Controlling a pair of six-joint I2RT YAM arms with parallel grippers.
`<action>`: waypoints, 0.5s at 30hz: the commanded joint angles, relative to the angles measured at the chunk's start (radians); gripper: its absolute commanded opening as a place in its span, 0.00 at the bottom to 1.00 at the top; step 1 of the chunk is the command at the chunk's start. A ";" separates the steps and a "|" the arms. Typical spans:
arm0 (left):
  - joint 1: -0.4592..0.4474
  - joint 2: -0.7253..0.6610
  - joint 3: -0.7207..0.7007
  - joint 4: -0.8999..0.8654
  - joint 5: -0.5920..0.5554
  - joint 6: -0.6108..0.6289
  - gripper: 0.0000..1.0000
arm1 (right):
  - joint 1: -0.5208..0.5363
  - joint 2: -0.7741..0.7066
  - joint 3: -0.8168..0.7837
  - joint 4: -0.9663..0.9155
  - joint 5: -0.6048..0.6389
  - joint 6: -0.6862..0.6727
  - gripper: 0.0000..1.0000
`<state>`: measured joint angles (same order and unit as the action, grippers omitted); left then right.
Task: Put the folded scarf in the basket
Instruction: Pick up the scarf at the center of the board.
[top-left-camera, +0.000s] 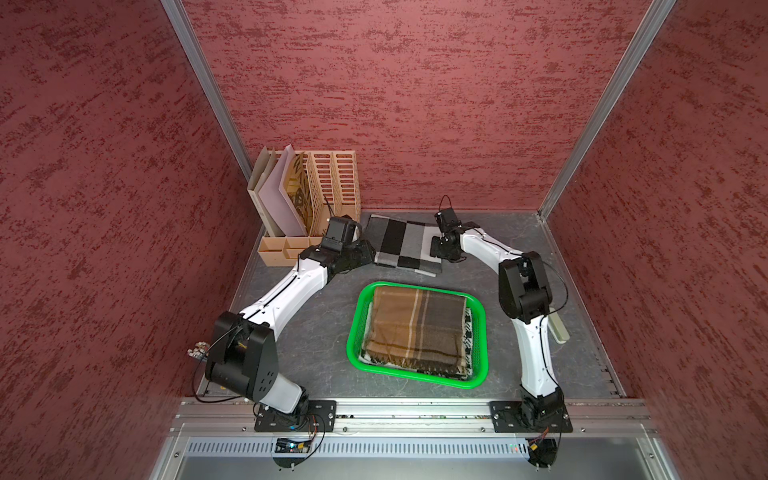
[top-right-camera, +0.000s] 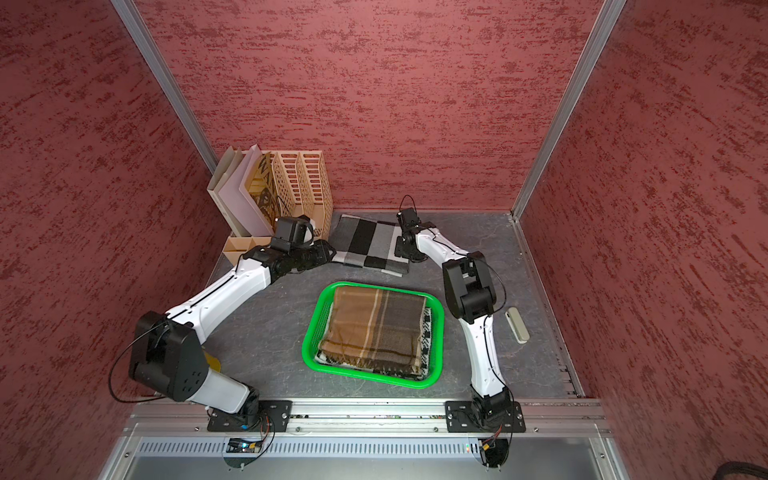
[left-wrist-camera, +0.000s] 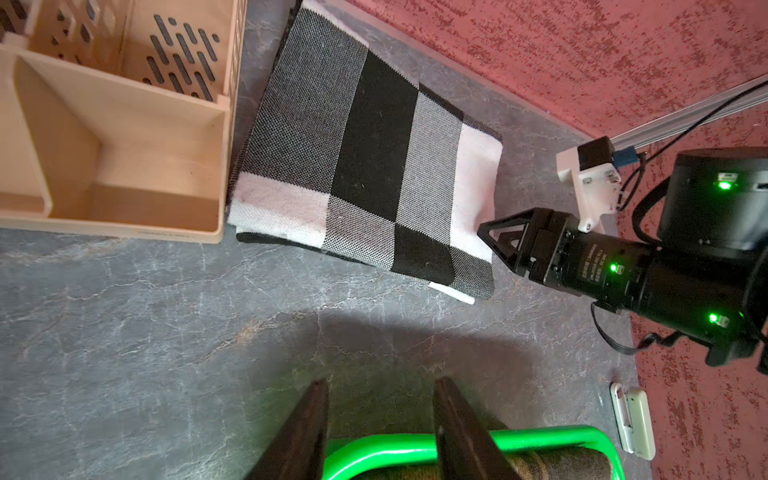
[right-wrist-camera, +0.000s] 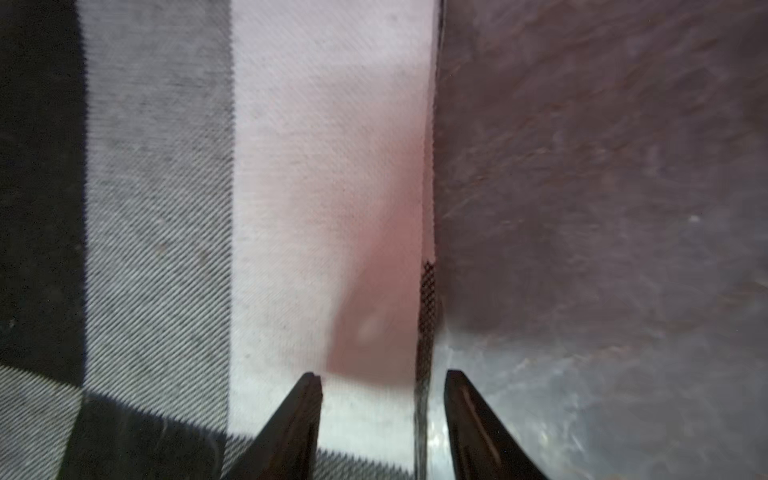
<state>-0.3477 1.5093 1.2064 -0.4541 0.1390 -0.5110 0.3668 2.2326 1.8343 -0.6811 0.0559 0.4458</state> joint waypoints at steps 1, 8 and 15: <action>0.014 -0.029 0.025 -0.011 -0.029 0.028 0.45 | 0.035 -0.071 0.044 0.023 0.095 -0.066 0.53; 0.041 -0.010 0.042 -0.012 -0.004 0.025 0.45 | 0.102 0.226 0.438 -0.153 -0.099 -0.095 0.53; 0.055 -0.020 0.035 -0.024 0.007 0.029 0.45 | 0.112 0.374 0.630 -0.279 -0.248 -0.114 0.54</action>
<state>-0.3008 1.4940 1.2194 -0.4614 0.1333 -0.4992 0.4797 2.5992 2.4306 -0.8368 -0.1200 0.3607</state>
